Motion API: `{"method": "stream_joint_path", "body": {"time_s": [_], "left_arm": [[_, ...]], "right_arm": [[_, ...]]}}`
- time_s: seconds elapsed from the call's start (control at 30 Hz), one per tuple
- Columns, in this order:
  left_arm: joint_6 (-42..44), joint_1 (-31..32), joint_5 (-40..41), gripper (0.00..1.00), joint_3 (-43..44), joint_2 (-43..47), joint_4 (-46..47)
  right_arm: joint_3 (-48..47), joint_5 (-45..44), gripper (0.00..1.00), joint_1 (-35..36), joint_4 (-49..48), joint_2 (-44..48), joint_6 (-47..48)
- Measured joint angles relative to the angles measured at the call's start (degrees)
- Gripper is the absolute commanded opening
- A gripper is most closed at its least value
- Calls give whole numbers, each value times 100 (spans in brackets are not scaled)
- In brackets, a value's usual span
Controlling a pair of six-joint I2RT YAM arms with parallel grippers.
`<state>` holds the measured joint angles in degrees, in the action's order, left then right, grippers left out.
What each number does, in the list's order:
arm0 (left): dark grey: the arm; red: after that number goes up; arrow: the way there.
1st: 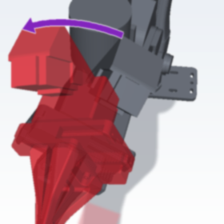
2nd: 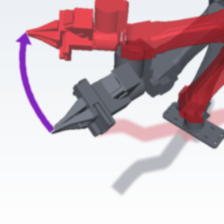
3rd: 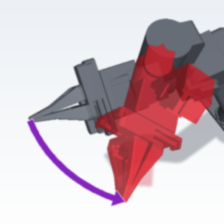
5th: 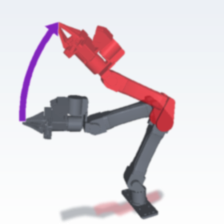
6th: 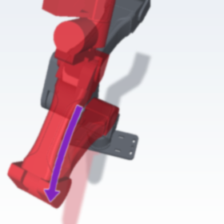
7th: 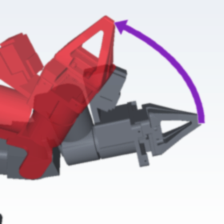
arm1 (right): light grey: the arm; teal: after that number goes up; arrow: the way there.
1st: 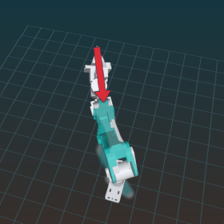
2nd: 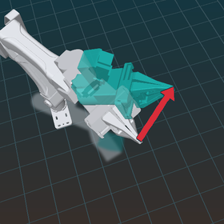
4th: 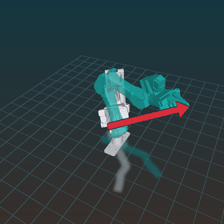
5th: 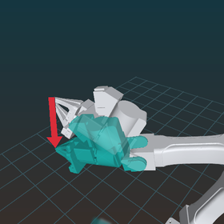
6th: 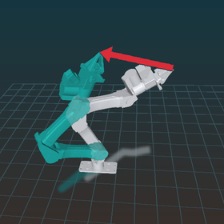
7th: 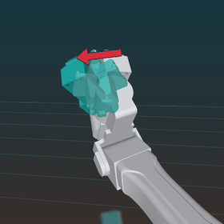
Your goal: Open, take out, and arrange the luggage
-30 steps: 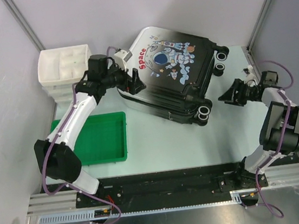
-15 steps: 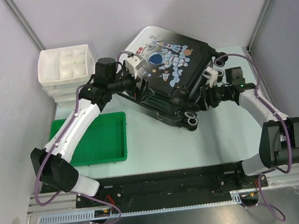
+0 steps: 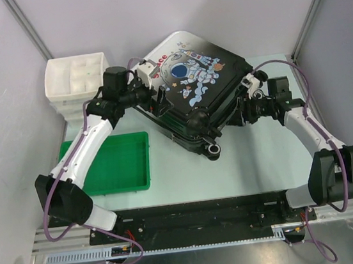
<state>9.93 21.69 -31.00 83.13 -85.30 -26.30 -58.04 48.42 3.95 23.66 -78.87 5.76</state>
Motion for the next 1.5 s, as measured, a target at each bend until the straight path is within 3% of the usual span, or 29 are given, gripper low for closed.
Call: {"method": "stream_joint_path", "body": {"time_s": [0.13,0.4,0.57,0.67,0.83,0.9,1.1,1.27,1.5], "left_arm": [[-2,4,-50,98,0,-39,-4],[-11,4,-59,98,0,-48,-4],[-42,4,-57,98,0,-46,-4],[-37,4,-52,98,-33,-42,0],[-31,4,-50,97,-155,-37,-22],[-31,4,-52,97,-160,-39,-35],[-35,4,-57,97,-160,-39,-42],[-35,4,-76,97,-160,-39,-42],[-42,4,-98,96,-160,-39,-42]], "right_arm": [[0,-7,66,52,-98,-146,-579],[2,-695,61,852,-365,-361,-2070],[-11,-1016,44,892,-446,-619,-2323],[-11,-909,39,570,-302,-780,-2258],[-4,-634,41,-299,321,-787,-1705],[-4,-660,48,-570,511,-706,-1449],[4,-518,57,-345,651,-385,-953],[492,-400,57,302,-225,245,-691],[1888,-448,55,437,-2363,575,-516]]}}
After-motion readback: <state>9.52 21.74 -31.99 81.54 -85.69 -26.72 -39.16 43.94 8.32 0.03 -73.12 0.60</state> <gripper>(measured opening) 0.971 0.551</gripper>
